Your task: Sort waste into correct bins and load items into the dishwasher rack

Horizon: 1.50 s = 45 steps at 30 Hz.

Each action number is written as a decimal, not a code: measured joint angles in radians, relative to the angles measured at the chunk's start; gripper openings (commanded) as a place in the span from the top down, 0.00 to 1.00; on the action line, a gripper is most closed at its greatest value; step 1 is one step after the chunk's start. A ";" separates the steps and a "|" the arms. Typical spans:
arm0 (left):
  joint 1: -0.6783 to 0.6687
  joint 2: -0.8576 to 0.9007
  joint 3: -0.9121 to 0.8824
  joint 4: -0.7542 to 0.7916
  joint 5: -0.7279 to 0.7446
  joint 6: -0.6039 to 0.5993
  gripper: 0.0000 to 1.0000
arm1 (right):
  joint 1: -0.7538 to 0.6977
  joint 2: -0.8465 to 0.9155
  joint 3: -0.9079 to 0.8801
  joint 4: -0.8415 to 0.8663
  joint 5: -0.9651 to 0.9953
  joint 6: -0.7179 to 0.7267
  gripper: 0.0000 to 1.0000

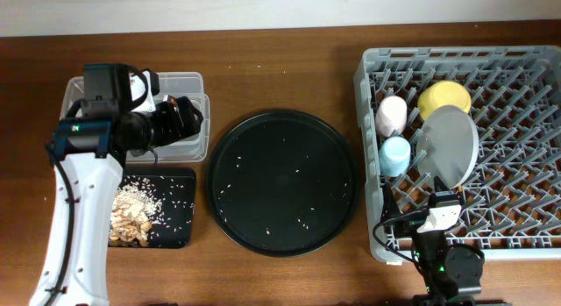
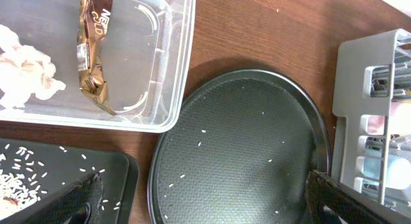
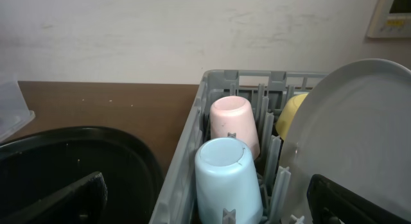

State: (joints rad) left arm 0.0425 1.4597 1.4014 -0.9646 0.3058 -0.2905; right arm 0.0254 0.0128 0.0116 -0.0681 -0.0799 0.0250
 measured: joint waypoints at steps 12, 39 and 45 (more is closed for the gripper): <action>0.000 -0.678 -0.341 0.052 -0.011 0.000 0.01 | 0.000 0.000 0.000 0.000 0.004 0.000 0.02; -0.016 -1.379 -1.383 0.943 -0.146 0.119 0.01 | 0.000 -0.001 0.000 0.000 0.004 -0.002 0.02; -0.036 -1.434 -1.384 0.897 -0.157 0.269 0.00 | 0.000 -0.001 0.000 0.000 0.004 -0.002 0.02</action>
State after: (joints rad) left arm 0.0067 0.0254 0.0170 -0.0677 0.1490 -0.0216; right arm 0.0254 0.0120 0.0116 -0.0685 -0.0761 0.0231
